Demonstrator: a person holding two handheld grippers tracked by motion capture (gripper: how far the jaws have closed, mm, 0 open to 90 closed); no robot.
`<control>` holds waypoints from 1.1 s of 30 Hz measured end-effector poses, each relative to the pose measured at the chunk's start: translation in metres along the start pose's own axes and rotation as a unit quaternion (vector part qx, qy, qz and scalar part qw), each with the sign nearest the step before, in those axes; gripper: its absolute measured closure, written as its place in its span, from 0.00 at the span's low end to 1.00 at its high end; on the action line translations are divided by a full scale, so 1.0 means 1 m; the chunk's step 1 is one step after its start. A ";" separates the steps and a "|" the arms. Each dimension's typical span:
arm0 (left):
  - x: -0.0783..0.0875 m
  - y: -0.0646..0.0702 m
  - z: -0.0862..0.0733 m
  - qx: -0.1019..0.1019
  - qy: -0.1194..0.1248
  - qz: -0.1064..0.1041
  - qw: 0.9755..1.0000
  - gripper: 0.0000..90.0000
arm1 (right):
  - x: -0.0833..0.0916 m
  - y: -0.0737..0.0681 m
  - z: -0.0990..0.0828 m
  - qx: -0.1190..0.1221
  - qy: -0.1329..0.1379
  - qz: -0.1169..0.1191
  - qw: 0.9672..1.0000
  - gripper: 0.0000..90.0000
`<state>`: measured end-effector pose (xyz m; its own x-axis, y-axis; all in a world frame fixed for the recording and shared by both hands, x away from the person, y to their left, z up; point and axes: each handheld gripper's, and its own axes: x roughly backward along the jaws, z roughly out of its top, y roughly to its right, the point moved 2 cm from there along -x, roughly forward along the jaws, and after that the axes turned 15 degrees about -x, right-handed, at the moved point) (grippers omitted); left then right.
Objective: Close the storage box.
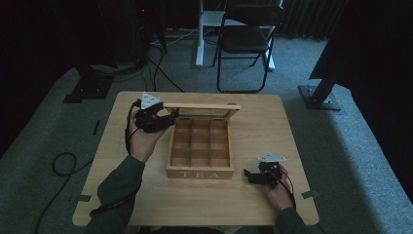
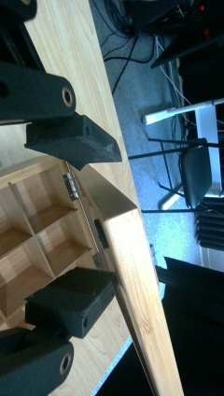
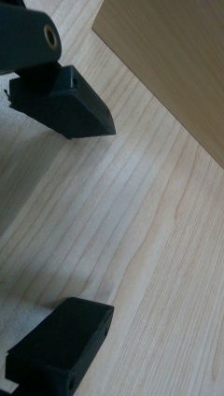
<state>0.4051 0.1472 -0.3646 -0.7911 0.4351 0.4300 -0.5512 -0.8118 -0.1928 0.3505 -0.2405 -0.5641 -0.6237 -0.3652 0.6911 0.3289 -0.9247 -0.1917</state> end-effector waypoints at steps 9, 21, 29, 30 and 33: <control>0.001 0.005 -0.001 -0.012 -0.002 -0.002 1.000 0.37 | 0.000 0.000 0.000 0.000 0.000 0.000 1.000 0.13; 0.003 0.008 -0.007 -0.013 -0.002 -0.019 1.000 0.37 | 0.000 0.000 0.000 0.000 0.000 0.000 1.000 0.13; 0.006 0.012 -0.013 -0.019 0.000 -0.024 1.000 0.37 | 0.000 0.000 0.000 -0.001 0.000 0.000 1.000 0.13; 0.007 0.013 -0.014 -0.022 0.000 -0.020 1.000 0.37 | 0.000 0.000 0.000 -0.001 0.000 0.000 1.000 0.13; 0.008 0.016 -0.017 -0.025 0.001 -0.017 1.000 0.37 | 0.000 0.000 0.000 -0.001 -0.001 0.000 1.000 0.13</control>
<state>0.3853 0.1446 -0.3795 -0.7723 0.4630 0.4349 -0.5903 -0.7760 -0.2222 0.3503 -0.2403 -0.5641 -0.6229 -0.3654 0.6918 0.3273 -0.9248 -0.1938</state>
